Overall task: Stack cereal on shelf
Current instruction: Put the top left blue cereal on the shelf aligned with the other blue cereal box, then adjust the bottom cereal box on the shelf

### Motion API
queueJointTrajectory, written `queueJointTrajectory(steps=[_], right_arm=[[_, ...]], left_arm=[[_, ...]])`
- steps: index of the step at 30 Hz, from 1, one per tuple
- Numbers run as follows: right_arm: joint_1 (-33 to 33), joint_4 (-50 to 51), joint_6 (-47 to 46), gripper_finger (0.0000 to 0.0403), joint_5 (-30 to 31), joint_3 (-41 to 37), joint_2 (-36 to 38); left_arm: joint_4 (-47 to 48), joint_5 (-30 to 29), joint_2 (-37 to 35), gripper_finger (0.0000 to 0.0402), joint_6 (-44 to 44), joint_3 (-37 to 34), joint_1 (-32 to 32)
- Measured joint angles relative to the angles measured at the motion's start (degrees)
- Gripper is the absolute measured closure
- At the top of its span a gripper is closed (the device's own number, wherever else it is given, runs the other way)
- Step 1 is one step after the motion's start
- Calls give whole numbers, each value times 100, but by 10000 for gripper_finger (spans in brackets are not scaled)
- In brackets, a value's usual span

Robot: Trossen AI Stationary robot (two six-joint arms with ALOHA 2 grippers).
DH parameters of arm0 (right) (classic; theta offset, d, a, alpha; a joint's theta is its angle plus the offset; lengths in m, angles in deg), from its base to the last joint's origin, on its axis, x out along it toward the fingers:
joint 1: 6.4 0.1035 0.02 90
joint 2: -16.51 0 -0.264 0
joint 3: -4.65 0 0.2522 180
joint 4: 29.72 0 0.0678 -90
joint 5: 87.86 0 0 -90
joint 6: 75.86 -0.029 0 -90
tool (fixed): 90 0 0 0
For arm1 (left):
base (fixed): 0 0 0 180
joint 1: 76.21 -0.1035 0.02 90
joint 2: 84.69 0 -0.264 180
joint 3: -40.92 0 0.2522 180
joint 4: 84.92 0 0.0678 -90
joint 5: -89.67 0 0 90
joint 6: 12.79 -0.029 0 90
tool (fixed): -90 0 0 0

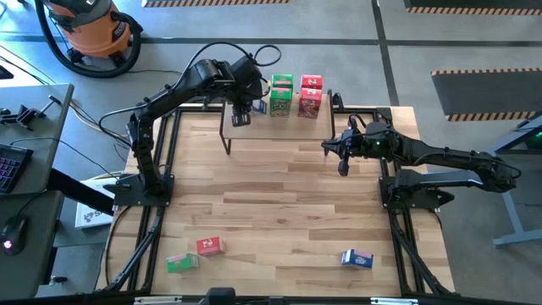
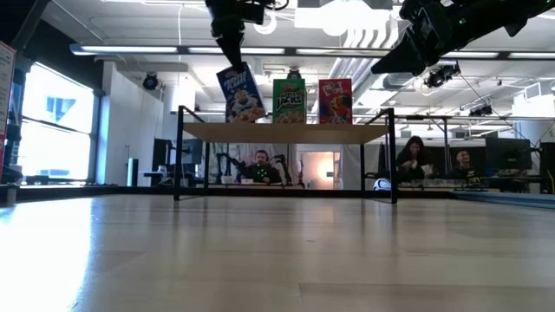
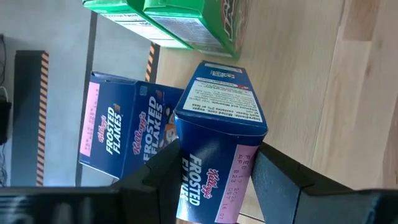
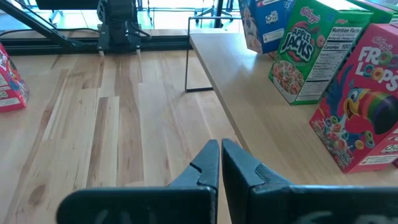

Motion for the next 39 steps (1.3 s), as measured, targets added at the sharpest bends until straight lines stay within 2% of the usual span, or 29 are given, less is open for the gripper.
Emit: queueJointTrajectory(steps=[7,16,21,24,30,34,39], right_arm=[[0,0,0,402,0,-2,0],[0,0,0,402,0,-1,0],[0,0,0,402,0,-2,0],[0,1,4,402,0,-2,0],[0,2,2,402,0,-2,1],[0,2,5,402,0,-1,0],[0,2,-11,402,-2,-1,0]], left_arm=[[5,-286,-1,248,51,0,-6],[-7,-257,-2,248,155,0,-13],[-199,-533,-3,247,187,0,-8],[-151,-490,-4,247,409,0,0],[169,-385,-4,245,209,-1,9],[264,-77,-11,226,92,-33,9],[220,-89,-11,178,-47,-35,3]])
